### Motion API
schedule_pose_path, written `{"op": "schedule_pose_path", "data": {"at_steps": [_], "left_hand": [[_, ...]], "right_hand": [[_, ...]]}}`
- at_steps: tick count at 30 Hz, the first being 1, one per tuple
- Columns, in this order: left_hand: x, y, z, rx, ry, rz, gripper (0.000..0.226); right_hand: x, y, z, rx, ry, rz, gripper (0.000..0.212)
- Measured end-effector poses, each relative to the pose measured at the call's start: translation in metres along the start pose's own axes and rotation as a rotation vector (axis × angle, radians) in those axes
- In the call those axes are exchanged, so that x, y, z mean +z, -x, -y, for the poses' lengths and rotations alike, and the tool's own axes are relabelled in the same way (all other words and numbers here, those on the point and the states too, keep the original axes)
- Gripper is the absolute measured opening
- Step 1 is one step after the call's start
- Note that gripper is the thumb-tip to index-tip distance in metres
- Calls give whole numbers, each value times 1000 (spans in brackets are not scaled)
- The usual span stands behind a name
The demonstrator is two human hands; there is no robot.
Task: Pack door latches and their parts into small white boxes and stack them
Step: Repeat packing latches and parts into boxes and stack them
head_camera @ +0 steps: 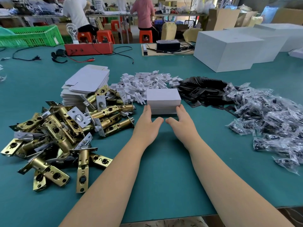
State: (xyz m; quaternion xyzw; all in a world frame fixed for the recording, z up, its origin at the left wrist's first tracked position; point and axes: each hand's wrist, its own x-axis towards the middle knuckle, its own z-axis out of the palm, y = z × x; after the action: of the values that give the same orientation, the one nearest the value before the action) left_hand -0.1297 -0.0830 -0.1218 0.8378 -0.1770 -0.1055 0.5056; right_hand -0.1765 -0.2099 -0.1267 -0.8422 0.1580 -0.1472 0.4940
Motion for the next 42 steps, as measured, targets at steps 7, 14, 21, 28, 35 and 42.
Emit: {"op": "schedule_pose_path", "data": {"at_steps": [7, 14, 21, 28, 35, 42], "left_hand": [[5, -2, 4, 34, -168, -15, 75], [6, -2, 3, 27, -195, -50, 70], [1, -2, -13, 17, -156, -134, 53], [-75, -41, -46, 91, -921, -391, 30], [-158, -77, -25, -361, -1048, -367, 39], [-158, -76, -12, -248, -1111, -336, 11]], "right_hand": [[2, 6, 1, 36, 138, -69, 57], [-2, 15, 3, 21, 87, -136, 33], [-3, 19, 6, -76, 99, -210, 24], [-1, 21, 7, -76, 59, -205, 24], [0, 20, 3, -44, -20, -201, 22], [1, 20, 3, -53, -8, -201, 22]]}}
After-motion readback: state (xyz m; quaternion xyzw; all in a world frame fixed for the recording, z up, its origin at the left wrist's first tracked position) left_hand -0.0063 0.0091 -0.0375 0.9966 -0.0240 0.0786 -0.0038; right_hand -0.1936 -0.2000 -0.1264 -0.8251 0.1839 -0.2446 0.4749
